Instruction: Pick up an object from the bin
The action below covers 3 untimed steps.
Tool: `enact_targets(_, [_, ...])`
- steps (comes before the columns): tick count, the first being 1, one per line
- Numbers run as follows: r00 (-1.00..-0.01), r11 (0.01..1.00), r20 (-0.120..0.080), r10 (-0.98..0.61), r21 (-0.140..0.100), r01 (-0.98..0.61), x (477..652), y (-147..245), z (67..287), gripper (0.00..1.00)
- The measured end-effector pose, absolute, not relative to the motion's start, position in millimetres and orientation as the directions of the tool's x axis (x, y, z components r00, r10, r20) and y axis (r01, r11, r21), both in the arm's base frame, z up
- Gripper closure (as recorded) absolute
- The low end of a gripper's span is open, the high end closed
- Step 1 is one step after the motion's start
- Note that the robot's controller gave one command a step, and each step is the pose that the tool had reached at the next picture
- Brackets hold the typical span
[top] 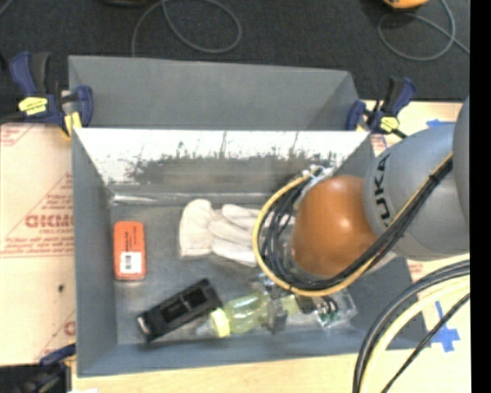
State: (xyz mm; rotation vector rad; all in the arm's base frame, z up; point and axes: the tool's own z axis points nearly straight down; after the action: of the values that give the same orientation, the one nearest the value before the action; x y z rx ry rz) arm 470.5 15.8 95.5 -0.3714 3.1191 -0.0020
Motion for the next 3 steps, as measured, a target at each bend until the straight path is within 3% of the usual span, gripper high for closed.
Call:
enact_targets(1, [-0.973,0.973,-0.004,-0.232,-0.002,-0.232,471.7,15.1,118.0,1.0])
enact_targets(3, [-0.973,0.973,-0.006,-0.231,-0.003,-0.231,471.6,15.0,123.1,1.0])
